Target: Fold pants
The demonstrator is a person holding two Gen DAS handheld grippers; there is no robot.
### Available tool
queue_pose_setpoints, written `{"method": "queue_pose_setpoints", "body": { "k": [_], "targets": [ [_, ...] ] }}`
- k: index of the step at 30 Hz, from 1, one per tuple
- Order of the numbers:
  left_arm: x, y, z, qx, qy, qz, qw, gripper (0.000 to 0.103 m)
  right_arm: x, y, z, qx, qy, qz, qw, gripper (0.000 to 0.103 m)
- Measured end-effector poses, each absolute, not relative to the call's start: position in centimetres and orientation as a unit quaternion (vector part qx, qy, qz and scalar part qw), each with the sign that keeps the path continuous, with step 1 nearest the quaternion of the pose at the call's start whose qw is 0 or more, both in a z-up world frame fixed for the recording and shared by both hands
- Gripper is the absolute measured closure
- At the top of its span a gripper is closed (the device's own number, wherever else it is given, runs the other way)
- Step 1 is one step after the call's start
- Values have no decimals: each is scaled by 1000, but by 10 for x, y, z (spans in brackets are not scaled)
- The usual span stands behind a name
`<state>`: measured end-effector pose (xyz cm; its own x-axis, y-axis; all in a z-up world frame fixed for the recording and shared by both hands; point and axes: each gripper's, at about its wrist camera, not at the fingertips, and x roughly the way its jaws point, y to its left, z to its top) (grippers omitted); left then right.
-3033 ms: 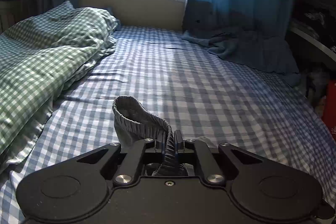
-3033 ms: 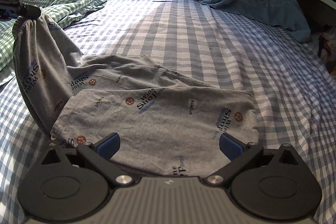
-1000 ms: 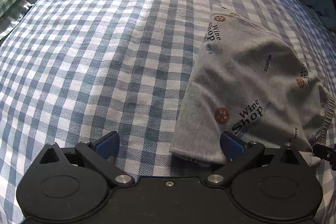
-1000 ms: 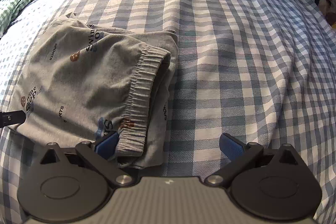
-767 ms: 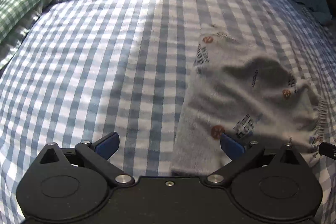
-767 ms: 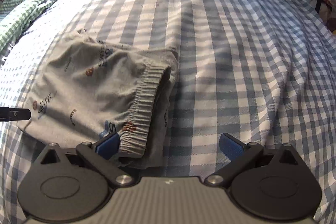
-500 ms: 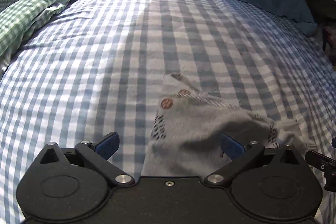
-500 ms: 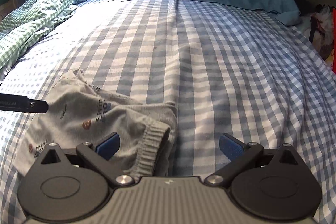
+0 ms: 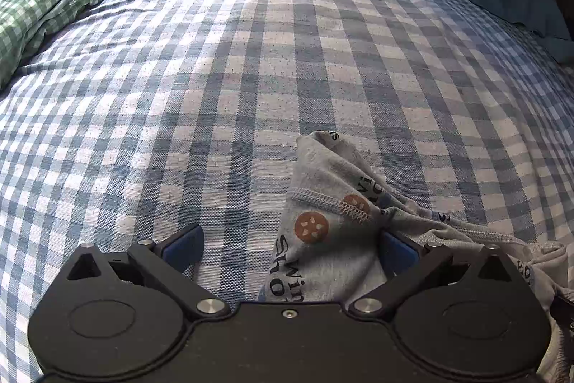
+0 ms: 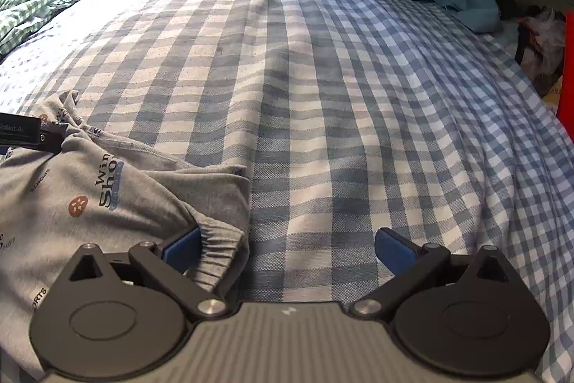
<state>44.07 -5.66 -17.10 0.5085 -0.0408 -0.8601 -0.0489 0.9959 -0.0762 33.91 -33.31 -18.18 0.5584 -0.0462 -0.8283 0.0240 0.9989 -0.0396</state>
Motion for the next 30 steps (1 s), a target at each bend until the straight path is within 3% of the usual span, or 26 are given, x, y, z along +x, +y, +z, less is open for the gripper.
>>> {"method": "queue_pose_setpoints", "body": {
  "k": [16, 30],
  "targets": [
    [375, -41, -126, -74, 507, -1, 859, 1, 329, -343, -140, 86, 530, -37, 843, 0],
    [302, -35, -151, -62, 579, 17, 813, 1, 285, -315, -157, 45, 584, -7, 811, 0]
  ]
}}
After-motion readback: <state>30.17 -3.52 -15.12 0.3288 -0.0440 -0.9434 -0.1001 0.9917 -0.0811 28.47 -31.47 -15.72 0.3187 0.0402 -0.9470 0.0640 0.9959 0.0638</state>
